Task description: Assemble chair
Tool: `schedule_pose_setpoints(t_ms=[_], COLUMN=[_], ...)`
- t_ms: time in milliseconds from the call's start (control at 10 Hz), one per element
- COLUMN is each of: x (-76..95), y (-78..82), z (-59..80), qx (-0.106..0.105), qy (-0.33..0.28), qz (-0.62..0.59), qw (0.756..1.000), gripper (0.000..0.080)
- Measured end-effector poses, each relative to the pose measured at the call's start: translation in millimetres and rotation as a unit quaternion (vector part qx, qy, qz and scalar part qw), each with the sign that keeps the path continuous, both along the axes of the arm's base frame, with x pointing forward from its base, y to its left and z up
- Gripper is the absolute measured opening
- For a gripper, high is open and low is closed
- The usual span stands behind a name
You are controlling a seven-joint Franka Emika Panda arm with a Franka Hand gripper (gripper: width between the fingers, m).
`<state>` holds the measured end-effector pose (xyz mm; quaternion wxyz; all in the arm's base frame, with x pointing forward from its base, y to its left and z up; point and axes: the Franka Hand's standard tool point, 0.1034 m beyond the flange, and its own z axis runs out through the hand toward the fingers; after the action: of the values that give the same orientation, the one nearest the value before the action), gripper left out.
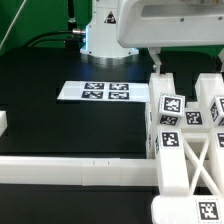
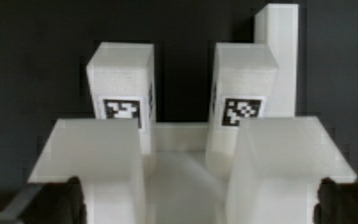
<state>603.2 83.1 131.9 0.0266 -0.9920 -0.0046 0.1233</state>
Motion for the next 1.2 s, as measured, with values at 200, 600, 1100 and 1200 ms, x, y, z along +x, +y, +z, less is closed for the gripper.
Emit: schedule_pose_setpoints(t_ms=[200, 600, 1100, 1200], x=[-1.8, -9.7, -18.2, -18.0], y=[0.0, -3.9, 3.3, 4.3], z=[-2.3, -20.3, -31.3, -28.8], qx=[0.000, -0.003, -0.004, -0.004], qy=[0.001, -0.016, -0.036, -0.036], qz=[0.000, -0.004, -0.003, -0.003], qw=[1.000, 1.000, 0.999, 0.999], gripper=[0.0649, 0.0649, 0.0649, 0.0649])
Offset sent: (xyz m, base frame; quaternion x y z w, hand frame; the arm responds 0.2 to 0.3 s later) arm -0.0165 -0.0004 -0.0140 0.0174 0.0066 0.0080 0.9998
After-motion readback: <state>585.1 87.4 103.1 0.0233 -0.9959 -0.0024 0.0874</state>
